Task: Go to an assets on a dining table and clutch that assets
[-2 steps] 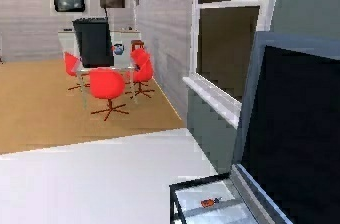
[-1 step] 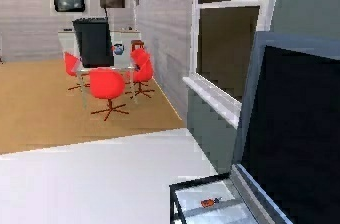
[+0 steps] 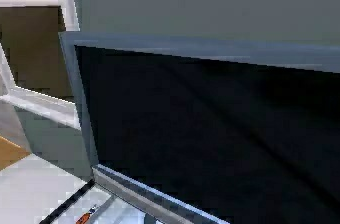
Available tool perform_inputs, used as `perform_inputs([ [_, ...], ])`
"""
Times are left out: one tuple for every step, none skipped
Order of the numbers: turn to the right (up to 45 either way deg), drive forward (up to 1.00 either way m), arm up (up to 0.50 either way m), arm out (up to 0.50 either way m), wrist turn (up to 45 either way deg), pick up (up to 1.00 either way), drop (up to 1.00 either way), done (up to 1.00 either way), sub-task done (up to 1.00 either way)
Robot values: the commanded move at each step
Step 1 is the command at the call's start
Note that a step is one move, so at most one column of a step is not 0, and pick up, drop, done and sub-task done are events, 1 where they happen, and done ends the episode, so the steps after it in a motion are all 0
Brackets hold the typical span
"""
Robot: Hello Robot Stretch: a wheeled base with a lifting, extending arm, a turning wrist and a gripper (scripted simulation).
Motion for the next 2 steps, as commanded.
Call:
perform_inputs([
  [36.0,0.00,0.00,0.00,0.0,0.00,0.00,0.00,0.00],
  [45.0,0.00,0.00,0.00,0.0,0.00,0.00,0.00,0.00],
])
